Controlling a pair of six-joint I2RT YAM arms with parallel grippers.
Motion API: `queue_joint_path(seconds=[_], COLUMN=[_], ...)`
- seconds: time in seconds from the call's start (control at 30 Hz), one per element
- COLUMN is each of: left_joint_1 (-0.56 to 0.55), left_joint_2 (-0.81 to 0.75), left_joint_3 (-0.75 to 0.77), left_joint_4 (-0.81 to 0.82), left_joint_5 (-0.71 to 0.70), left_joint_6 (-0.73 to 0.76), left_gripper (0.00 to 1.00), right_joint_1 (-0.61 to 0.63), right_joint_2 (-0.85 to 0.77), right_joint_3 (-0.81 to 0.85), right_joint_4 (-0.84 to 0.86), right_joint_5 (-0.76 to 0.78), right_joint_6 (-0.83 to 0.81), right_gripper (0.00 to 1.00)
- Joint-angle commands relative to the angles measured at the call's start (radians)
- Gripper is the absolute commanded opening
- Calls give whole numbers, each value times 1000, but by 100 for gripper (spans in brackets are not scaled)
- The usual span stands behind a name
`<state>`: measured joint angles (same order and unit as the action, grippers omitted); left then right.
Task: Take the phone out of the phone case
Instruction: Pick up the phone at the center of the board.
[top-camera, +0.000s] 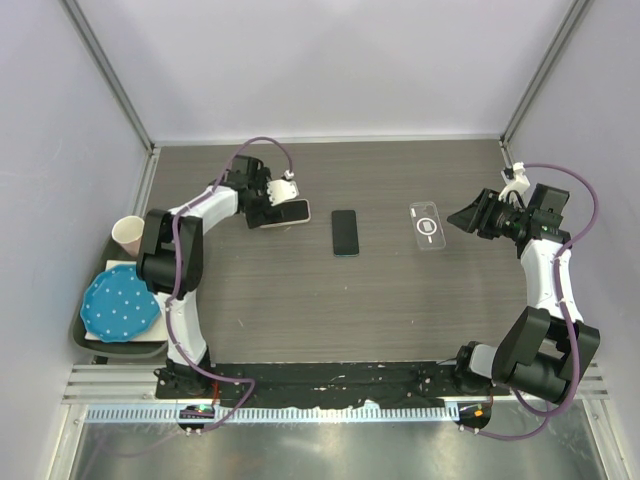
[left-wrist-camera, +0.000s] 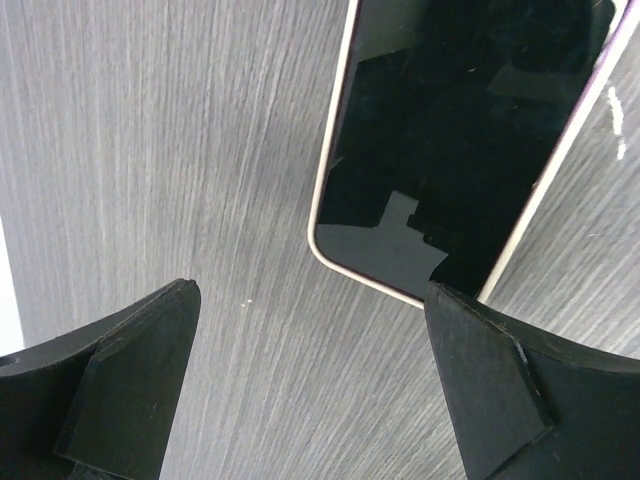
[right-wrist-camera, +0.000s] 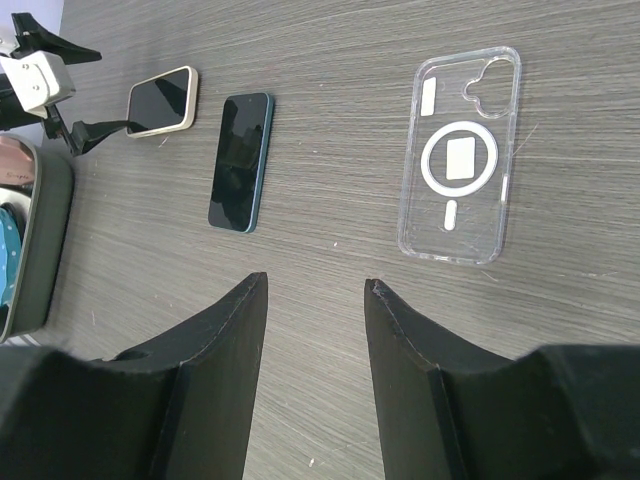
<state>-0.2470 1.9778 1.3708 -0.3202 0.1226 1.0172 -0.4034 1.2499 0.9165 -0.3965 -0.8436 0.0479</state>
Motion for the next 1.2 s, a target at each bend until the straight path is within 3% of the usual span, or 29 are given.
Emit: queue_joint_path(seconds=[0.0, 0.17, 0.3, 0.77, 1.17], left_joint_1=[-6, -6, -6, -51, -54], left_joint_2=[24, 36, 59, 202, 236], left_joint_3=[45, 206, 244, 324, 350], left_joint_4=[-144, -269, -345, -345, -342], left_joint_5=[121, 274, 345, 242, 224], left_joint_6=[-72, -108, -66, -20, -28], left_gripper=[100, 100, 100, 100, 100], right_joint_1=[-5, -6, -9, -14, -15], right_joint_2=[-15, -15, -29, -27, -20], right_joint_3=[15, 16, 13, 15, 15], right_joint_4=[25, 18, 19, 19, 18], right_joint_5=[-3, 0, -3, -12, -17], right_joint_6=[1, -3, -5, -5, -8], right_gripper=[49, 49, 49, 49, 49])
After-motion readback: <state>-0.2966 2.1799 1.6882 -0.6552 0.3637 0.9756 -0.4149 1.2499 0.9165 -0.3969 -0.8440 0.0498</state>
